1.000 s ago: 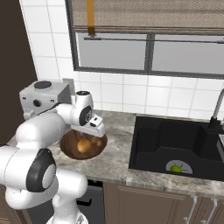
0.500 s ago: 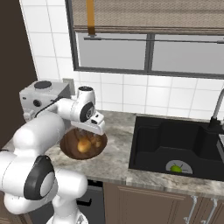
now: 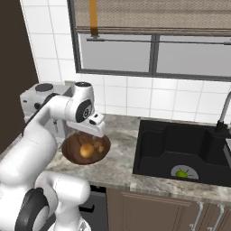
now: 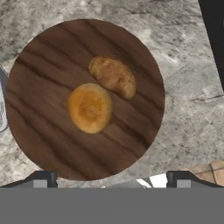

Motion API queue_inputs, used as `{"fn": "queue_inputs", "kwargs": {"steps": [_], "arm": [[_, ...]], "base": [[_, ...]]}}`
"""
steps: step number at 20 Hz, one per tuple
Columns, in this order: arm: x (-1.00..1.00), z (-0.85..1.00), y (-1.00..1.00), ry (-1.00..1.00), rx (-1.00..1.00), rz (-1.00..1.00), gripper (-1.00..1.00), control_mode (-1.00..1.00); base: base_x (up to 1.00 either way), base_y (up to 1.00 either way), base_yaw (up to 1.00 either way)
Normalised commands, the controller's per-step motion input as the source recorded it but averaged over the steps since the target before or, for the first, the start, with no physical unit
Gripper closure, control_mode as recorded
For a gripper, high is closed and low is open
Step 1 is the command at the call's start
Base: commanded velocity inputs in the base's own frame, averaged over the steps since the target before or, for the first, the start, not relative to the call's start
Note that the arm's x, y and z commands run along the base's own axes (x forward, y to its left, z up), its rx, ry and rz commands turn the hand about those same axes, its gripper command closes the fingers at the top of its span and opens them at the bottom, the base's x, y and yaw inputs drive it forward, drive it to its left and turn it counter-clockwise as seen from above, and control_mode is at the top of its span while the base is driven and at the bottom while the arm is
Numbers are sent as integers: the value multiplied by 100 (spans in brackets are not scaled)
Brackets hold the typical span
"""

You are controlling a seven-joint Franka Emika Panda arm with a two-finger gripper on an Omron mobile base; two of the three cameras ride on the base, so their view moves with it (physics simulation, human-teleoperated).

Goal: Pick the potatos from the cabinet and place them in one bowl. Pick the lime from the sink and place it in the other bowl.

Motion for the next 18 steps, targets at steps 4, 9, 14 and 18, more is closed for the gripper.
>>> {"fn": "queue_inputs", "kwargs": {"steps": [4,9,14,18], "arm": [[-58,38,0,-5,0,0,-100,-100],[-41,33,0,-1,0,0,-100,-100],[-28,34,0,0,0,0,-100,-100],[-22,30,0,0,0,0,-100,-100]], "base": [[0,0,0],[0,0,0],[0,0,0],[0,0,0]]}}
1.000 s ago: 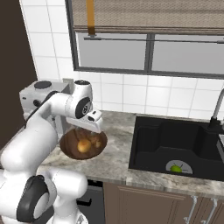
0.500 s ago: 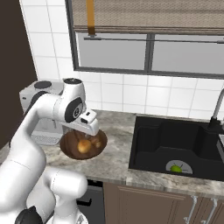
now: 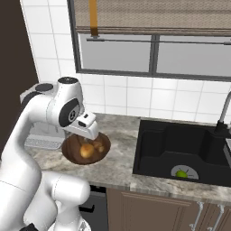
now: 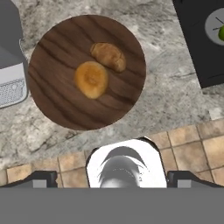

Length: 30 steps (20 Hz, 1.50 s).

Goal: Pick the potatos from the cabinet and place them in one bowl. Pick the lime from the sink and place it in the other bowl.

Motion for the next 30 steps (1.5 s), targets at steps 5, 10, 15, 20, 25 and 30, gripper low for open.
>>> {"fn": "queue_inputs", "kwargs": {"steps": [5,10,15,20,25,30], "arm": [[-31,8,0,0,-3,2,-100,-100],[-37,1,-4,0,0,6,-100,-100],[-38,0,-19,0,0,11,-100,-100],[-7,0,0,0,0,8,-100,-100],[0,0,0,0,0,3,-100,100],[0,0,0,0,0,0,-100,100]], "base": [[0,0,0],[0,0,0],[0,0,0],[0,0,0],[0,0,0],[-1,-15,0]]}}
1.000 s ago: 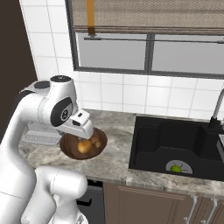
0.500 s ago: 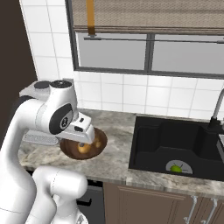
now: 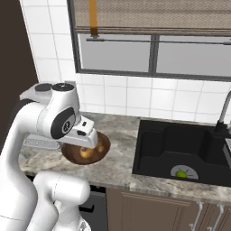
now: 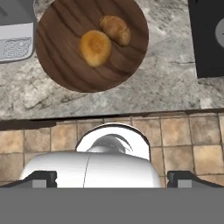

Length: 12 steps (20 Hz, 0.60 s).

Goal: Pick the potatos from the cabinet and place them in one bowl. Pick the lime from the sink and place it in the other bowl.

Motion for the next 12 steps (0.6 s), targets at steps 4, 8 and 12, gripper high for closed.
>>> {"fn": "queue_inputs", "kwargs": {"steps": [4,8,12], "arm": [[0,0,0,0,0,0,-100,100],[0,0,0,0,0,0,-100,100],[0,0,0,0,0,0,-100,100]], "base": [[-29,-55,0],[-29,-80,0],[-15,-77,0]]}}
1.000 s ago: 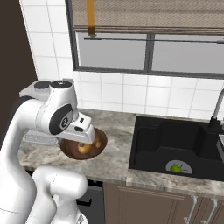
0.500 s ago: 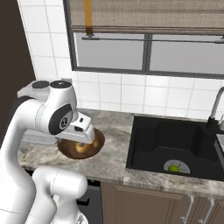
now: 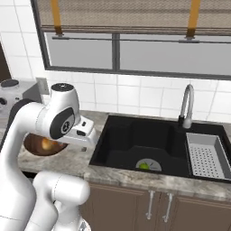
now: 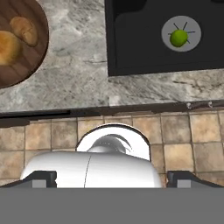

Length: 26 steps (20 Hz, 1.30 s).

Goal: Pick the potatos from the cabinet and place them in one bowl. Pick the lime from the sink and place it in the other bowl.

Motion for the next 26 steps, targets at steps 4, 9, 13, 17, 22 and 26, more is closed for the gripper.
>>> {"fn": "queue_inputs", "kwargs": {"steps": [4,9,13,17,22,26], "arm": [[0,0,0,0,0,0,-100,100],[0,0,0,0,0,0,-100,100],[0,0,0,0,0,0,-100,100],[0,0,0,0,0,0,-100,100],[0,0,0,0,0,0,-100,100],[0,0,0,0,0,0,-100,100]], "base": [[-1,-69,0],[0,-61,0],[0,-52,0],[1,-41,0],[7,-38,0],[10,-41,0]]}}
